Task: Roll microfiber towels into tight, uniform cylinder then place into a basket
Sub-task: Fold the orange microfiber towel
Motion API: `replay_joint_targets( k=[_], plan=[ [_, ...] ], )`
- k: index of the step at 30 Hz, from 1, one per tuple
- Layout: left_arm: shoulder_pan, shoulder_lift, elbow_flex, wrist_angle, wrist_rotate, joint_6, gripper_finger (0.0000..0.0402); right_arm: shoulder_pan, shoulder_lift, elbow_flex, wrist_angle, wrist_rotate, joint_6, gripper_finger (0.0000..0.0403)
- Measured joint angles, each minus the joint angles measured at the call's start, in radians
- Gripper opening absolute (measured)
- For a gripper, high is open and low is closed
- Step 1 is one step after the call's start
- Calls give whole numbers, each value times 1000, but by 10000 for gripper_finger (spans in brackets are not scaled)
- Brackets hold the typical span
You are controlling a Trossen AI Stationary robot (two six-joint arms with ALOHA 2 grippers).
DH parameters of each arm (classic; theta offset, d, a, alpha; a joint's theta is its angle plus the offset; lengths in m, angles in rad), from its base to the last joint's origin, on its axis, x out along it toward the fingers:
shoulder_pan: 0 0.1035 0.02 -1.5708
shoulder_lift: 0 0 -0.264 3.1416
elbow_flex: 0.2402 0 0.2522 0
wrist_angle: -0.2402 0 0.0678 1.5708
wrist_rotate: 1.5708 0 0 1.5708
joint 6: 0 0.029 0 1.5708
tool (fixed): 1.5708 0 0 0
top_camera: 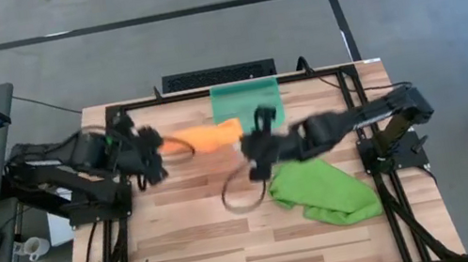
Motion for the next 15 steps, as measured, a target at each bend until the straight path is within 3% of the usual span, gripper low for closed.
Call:
replay_joint_targets(
  k=[6, 15],
  plan=[
    [-197, 16, -195, 125, 87, -214, 0, 138, 120, -2, -105, -8, 195, 4],
    [-432, 24, -468, 480, 206, -495, 0, 280, 231, -3, -72, -147, 381, 4]
  ],
)
